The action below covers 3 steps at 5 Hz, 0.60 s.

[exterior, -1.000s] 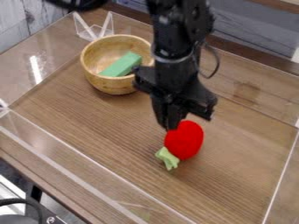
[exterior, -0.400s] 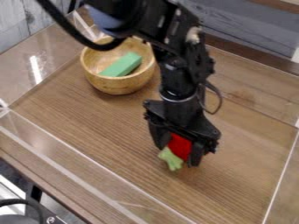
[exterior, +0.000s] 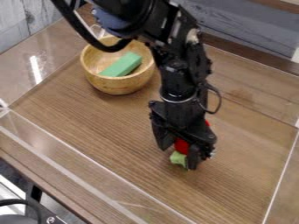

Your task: Move the red object to the left side of the table

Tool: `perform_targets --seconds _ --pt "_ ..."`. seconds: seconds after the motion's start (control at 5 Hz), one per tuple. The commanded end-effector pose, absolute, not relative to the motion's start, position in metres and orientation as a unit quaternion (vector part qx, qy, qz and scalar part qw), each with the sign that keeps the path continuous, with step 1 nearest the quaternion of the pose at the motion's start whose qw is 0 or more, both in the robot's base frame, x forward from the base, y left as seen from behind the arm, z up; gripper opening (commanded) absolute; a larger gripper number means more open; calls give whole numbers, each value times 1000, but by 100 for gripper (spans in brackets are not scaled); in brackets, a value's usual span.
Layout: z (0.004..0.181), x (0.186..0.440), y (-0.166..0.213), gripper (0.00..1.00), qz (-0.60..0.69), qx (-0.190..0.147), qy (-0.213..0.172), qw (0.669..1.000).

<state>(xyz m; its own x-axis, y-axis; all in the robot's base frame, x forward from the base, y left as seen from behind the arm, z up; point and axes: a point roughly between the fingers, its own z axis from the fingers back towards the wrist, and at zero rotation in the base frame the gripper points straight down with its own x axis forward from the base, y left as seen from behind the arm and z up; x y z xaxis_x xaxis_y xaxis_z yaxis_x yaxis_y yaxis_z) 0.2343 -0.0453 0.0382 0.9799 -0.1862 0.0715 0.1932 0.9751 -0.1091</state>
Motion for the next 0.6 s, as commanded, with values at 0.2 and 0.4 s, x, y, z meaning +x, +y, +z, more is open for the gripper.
perform_targets --seconds 0.2,0.4 --pt "56 250 -38 100 -72 -68 -51 994" --pt "62 258 -42 100 -82 -69 -51 993"
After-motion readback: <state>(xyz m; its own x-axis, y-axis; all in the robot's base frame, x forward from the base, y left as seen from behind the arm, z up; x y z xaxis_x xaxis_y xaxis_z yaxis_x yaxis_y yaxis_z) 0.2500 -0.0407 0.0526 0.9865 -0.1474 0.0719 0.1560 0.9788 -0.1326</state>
